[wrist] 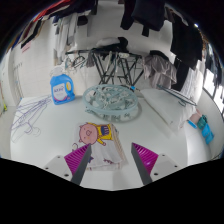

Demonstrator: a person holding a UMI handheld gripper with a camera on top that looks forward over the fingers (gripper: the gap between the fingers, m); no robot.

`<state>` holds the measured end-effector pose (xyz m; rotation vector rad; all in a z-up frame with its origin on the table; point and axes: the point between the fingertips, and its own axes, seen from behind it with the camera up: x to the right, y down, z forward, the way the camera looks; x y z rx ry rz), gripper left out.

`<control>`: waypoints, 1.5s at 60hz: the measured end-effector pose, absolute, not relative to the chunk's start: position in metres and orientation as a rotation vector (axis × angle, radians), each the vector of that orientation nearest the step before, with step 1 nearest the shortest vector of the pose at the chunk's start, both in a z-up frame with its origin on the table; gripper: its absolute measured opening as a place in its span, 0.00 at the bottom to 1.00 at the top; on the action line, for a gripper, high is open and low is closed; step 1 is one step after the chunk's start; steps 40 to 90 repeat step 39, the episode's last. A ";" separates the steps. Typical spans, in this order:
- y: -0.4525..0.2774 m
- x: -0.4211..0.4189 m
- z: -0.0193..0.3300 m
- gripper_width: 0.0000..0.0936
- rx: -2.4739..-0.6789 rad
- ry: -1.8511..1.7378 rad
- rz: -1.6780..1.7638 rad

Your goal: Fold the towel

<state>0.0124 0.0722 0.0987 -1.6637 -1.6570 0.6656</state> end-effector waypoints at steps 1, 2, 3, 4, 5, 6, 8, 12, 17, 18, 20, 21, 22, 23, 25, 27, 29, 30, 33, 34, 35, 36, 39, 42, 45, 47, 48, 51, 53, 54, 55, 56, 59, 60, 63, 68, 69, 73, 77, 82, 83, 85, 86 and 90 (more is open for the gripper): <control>0.072 0.022 0.110 0.90 -1.658 -1.666 0.670; 0.072 0.032 0.122 0.90 -1.651 -1.676 0.675; 0.072 0.043 0.134 0.91 -1.644 -1.684 0.682; 0.073 0.053 0.146 0.91 -1.637 -1.690 0.689; 0.074 0.063 0.159 0.91 -1.632 -1.693 0.696; 0.076 0.074 0.171 0.91 -1.632 -1.692 0.700; 0.080 0.092 0.192 0.91 -1.643 -1.681 0.698; 0.094 0.128 0.232 0.91 -1.654 -1.639 0.702; 0.106 0.167 0.267 0.91 -1.655 -1.607 0.694; 0.107 0.172 0.271 0.91 -1.656 -1.604 0.695; 0.107 0.182 0.279 0.91 -1.651 -1.599 0.708; 0.107 0.185 0.283 0.91 -1.649 -1.595 0.717; 0.107 0.189 0.286 0.91 -1.647 -1.590 0.727; 0.108 0.196 0.291 0.91 -1.648 -1.587 0.735; 0.109 0.199 0.295 0.91 -1.649 -1.580 0.759; 0.110 0.201 0.298 0.91 -1.648 -1.575 0.781; 0.114 0.202 0.302 0.91 -1.638 -1.563 0.783; 0.118 0.202 0.303 0.91 -1.630 -1.557 0.779; 0.127 0.201 0.301 0.92 -1.626 -1.545 0.767; 0.128 0.201 0.300 0.92 -1.628 -1.544 0.766; 0.129 0.201 0.299 0.92 -1.629 -1.546 0.769; 0.129 0.201 0.298 0.92 -1.630 -1.546 0.774; 0.125 0.200 0.296 0.92 -1.643 -1.555 0.799; 0.125 0.200 0.296 0.92 -1.643 -1.555 0.799; 0.125 0.200 0.296 0.92 -1.643 -1.555 0.799; 0.125 0.200 0.296 0.92 -1.643 -1.555 0.799; 0.125 0.200 0.296 0.92 -1.643 -1.555 0.799; 0.125 0.200 0.296 0.92 -1.643 -1.555 0.799; 0.125 0.200 0.296 0.92 -1.643 -1.555 0.799; 0.125 0.200 0.296 0.92 -1.643 -1.555 0.799; 0.125 0.200 0.296 0.92 -1.643 -1.555 0.799; 0.125 0.200 0.296 0.92 -1.643 -1.555 0.799; 0.125 0.200 0.296 0.92 -1.643 -1.555 0.799; 0.125 0.200 0.296 0.92 -1.643 -1.555 0.799; 0.125 0.200 0.296 0.92 -1.643 -1.555 0.799; 0.125 0.200 0.296 0.92 -1.643 -1.555 0.799; 0.125 0.200 0.296 0.92 -1.643 -1.555 0.799; 0.125 0.200 0.296 0.92 -1.643 -1.555 0.799; 0.125 0.200 0.296 0.92 -1.643 -1.555 0.799; 0.125 0.200 0.296 0.92 -1.643 -1.555 0.799; 0.125 0.200 0.296 0.92 -1.643 -1.555 0.799; 0.125 0.200 0.296 0.92 -1.643 -1.555 0.799; 0.125 0.200 0.296 0.92 -1.643 -1.555 0.799; 0.125 0.200 0.296 0.92 -1.643 -1.555 0.799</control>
